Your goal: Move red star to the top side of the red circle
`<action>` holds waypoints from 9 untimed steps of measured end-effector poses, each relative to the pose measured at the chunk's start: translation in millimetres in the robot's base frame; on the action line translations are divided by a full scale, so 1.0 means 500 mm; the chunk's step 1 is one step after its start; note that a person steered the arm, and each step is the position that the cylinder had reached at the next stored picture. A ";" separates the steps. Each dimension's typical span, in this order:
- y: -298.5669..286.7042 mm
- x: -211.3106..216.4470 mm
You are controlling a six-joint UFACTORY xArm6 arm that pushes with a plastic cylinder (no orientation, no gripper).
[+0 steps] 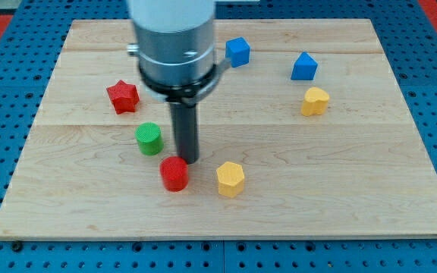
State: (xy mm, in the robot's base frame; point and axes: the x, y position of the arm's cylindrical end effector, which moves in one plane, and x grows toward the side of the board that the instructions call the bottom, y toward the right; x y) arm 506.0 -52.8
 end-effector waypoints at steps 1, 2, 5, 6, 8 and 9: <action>-0.107 -0.034; -0.092 0.027; -0.013 0.065; -0.129 -0.003; -0.089 -0.228; -0.177 -0.327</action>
State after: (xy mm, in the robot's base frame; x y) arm 342.5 -141.1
